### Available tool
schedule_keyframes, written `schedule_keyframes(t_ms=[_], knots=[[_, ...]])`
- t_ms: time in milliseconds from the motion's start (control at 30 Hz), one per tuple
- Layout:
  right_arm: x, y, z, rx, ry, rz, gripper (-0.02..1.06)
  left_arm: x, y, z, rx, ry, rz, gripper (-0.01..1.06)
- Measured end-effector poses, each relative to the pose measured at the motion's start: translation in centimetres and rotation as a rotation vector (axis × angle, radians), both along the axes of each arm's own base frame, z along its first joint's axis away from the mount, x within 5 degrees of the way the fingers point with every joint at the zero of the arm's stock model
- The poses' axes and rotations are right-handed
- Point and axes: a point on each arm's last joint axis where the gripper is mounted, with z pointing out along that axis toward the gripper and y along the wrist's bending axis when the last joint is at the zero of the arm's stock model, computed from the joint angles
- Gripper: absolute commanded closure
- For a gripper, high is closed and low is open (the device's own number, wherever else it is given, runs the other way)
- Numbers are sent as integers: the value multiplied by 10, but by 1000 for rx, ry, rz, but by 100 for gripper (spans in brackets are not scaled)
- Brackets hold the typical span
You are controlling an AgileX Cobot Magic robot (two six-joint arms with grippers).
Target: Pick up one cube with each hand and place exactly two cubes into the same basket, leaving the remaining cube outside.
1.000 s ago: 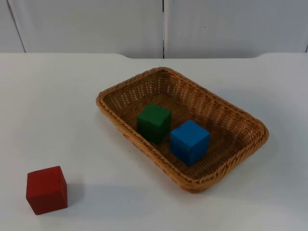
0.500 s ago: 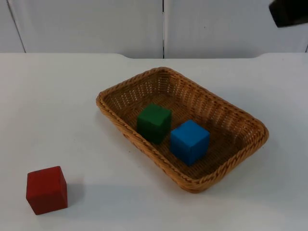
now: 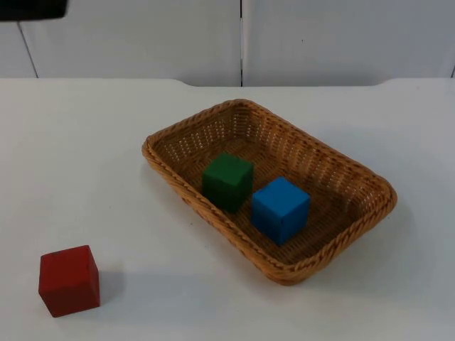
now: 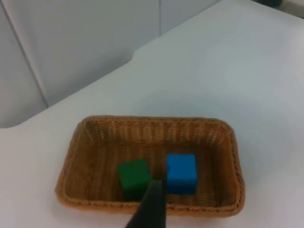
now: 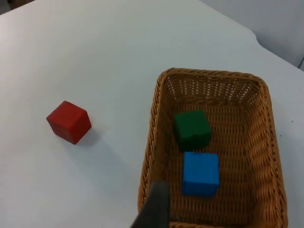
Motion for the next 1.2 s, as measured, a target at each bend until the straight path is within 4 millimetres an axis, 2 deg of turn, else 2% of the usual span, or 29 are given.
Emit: schedule_keyframes(t_ms=[267,567,1000,1200], knots=[[-29,-17,-5,26,-46,0,28,-31,16,-3,-20,-31,48,22],[-64,-38,-9,69,-133,-10,28,-66,37,-19,-22,-58,126,22],[-92,-65,-11,53,-141,-123,28,-103,65,-34,17,-76,265,22],[-102,-73,-13,41,-132,-155,28,-113,73,-40,35,-60,309,22]])
